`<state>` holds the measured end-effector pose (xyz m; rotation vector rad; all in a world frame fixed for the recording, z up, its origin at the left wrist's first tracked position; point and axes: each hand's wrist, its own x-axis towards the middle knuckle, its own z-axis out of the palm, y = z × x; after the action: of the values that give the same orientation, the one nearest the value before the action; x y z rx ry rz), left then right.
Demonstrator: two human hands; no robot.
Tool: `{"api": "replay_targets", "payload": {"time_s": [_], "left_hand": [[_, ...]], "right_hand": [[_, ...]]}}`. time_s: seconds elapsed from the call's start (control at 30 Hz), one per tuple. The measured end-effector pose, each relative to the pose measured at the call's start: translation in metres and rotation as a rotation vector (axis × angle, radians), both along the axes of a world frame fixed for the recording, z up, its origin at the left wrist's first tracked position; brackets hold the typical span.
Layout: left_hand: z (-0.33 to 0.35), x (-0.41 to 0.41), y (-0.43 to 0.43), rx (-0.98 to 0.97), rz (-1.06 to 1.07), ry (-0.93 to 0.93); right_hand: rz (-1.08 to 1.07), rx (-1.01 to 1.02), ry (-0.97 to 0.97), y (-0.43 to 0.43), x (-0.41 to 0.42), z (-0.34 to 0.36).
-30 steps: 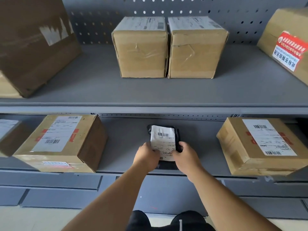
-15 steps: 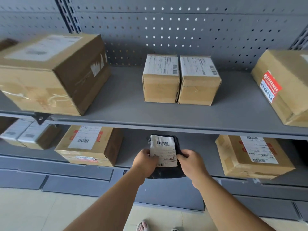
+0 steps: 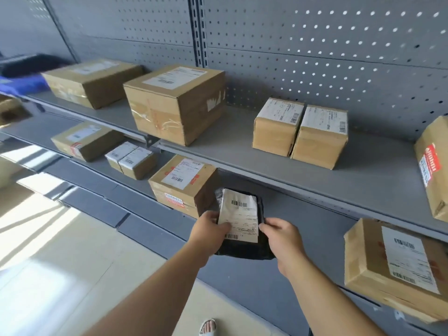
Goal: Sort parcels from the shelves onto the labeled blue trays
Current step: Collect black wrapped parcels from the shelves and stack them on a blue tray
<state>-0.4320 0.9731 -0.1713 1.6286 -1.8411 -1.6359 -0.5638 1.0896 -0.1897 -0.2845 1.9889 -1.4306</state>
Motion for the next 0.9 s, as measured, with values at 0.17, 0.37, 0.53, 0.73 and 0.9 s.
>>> {"api": "replay_targets", "payload": {"time_s": [0.17, 0.37, 0.53, 0.73, 0.9], "left_hand": [[0.028, 0.052, -0.004, 0.022, 0.153, 0.016], [0.051, 0.123, -0.025, -0.016, 0.364, 0.104], [0.064, 0.195, -0.051, -0.051, 0.519, 0.165], [0.074, 0.311, -0.093, -0.095, 0.717, 0.230], [0.090, 0.407, -0.128, -0.117, 0.833, 0.307]], "right_hand": [[0.133, -0.052, 0.001, -0.026, 0.037, 0.010], [0.314, -0.077, 0.089, -0.073, 0.094, 0.033], [0.452, -0.122, 0.163, -0.125, 0.158, 0.053], [0.629, -0.154, 0.265, -0.195, 0.273, 0.067], [0.670, -0.160, 0.282, -0.249, 0.374, 0.079]]}}
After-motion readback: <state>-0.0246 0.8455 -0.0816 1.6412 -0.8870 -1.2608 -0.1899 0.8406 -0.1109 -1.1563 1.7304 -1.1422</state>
